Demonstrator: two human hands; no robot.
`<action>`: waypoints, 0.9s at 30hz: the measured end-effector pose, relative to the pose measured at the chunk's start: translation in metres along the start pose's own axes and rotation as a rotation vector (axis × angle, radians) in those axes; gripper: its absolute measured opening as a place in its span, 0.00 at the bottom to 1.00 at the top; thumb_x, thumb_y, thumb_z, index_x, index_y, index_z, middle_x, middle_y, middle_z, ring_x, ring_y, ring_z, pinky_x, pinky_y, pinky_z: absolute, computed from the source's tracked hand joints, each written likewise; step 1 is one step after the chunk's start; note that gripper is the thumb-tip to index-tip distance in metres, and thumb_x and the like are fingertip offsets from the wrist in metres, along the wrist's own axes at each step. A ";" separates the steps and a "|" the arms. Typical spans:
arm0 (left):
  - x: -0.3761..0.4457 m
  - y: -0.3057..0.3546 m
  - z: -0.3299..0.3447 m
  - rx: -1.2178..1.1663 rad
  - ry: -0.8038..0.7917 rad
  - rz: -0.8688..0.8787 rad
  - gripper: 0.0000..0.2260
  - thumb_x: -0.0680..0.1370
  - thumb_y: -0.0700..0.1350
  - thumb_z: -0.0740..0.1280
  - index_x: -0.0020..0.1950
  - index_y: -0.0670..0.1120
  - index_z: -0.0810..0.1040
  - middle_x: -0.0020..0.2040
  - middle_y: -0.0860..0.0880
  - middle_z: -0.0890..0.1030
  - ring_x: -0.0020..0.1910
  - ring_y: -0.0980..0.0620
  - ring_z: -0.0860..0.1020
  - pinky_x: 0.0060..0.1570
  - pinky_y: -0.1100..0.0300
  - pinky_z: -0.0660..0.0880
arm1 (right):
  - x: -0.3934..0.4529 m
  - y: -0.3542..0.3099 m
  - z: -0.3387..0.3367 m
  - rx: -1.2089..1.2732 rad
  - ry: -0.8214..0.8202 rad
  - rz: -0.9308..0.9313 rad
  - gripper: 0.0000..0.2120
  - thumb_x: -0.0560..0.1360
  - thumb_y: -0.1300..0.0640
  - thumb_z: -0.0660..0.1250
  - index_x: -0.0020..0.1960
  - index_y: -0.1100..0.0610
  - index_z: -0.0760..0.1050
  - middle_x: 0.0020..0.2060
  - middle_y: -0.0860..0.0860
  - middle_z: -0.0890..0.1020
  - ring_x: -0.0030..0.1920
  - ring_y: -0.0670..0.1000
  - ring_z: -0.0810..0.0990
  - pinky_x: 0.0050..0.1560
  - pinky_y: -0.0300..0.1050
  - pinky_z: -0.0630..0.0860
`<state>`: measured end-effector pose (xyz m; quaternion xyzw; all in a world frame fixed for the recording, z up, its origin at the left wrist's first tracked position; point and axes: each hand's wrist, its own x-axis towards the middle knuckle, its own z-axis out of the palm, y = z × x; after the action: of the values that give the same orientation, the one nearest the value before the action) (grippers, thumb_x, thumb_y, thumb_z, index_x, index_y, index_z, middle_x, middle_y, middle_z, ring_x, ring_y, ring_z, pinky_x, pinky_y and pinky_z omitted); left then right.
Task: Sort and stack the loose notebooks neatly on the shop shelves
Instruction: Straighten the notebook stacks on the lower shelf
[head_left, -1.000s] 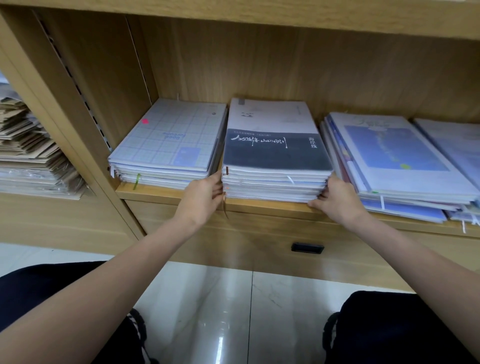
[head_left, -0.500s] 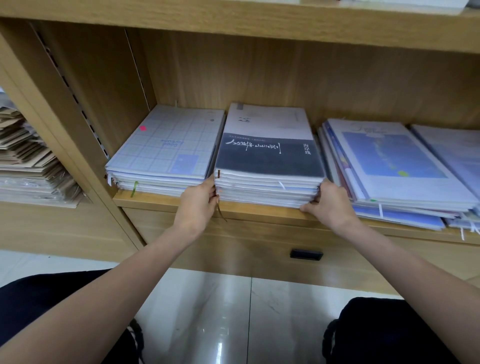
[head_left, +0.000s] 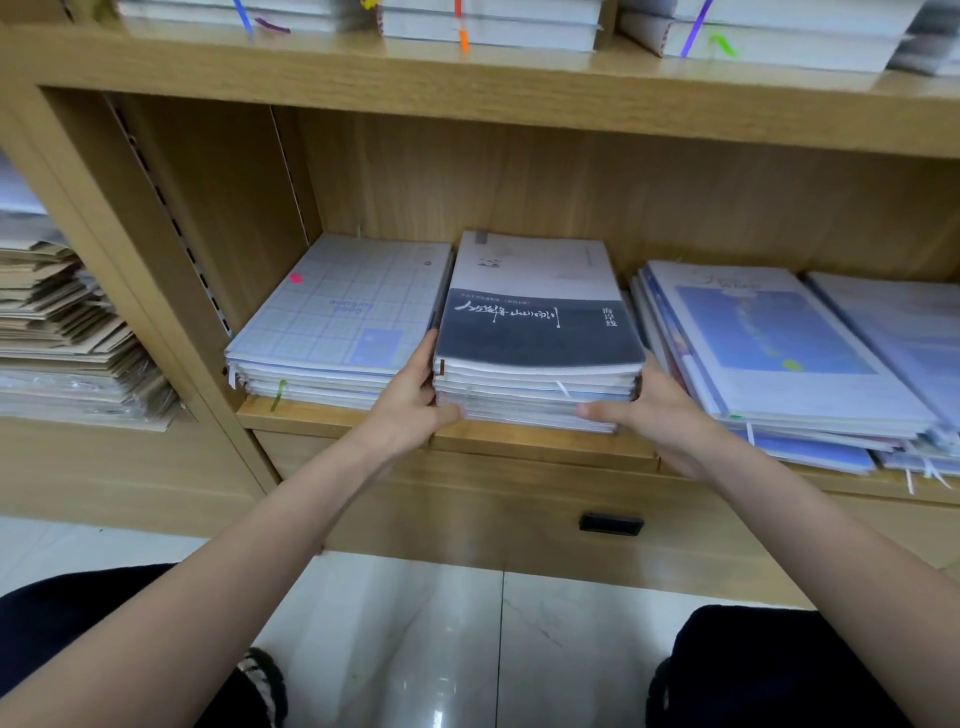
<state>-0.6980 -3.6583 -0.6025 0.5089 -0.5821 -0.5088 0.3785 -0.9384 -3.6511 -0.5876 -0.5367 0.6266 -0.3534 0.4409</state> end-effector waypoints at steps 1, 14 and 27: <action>0.000 0.001 0.000 -0.013 0.001 -0.005 0.40 0.74 0.27 0.64 0.77 0.52 0.50 0.68 0.51 0.70 0.63 0.53 0.73 0.55 0.65 0.74 | -0.001 -0.001 0.000 0.066 0.012 -0.010 0.44 0.65 0.64 0.76 0.73 0.50 0.56 0.59 0.44 0.74 0.63 0.50 0.72 0.66 0.58 0.69; 0.006 0.008 -0.008 0.239 0.046 0.029 0.33 0.76 0.28 0.61 0.76 0.49 0.54 0.66 0.48 0.73 0.62 0.50 0.74 0.63 0.59 0.71 | -0.001 -0.004 0.001 -0.228 0.064 -0.139 0.44 0.71 0.61 0.72 0.77 0.50 0.47 0.69 0.50 0.68 0.69 0.53 0.67 0.69 0.46 0.64; 0.010 0.014 -0.009 0.421 0.128 0.068 0.27 0.77 0.32 0.62 0.74 0.45 0.61 0.64 0.46 0.76 0.63 0.50 0.74 0.63 0.61 0.69 | -0.001 -0.008 -0.001 -0.506 0.153 -0.185 0.41 0.71 0.55 0.72 0.76 0.53 0.53 0.62 0.59 0.75 0.60 0.60 0.74 0.54 0.41 0.69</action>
<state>-0.6944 -3.6700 -0.5878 0.5880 -0.6670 -0.3297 0.3172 -0.9365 -3.6520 -0.5792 -0.6562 0.6750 -0.2640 0.2101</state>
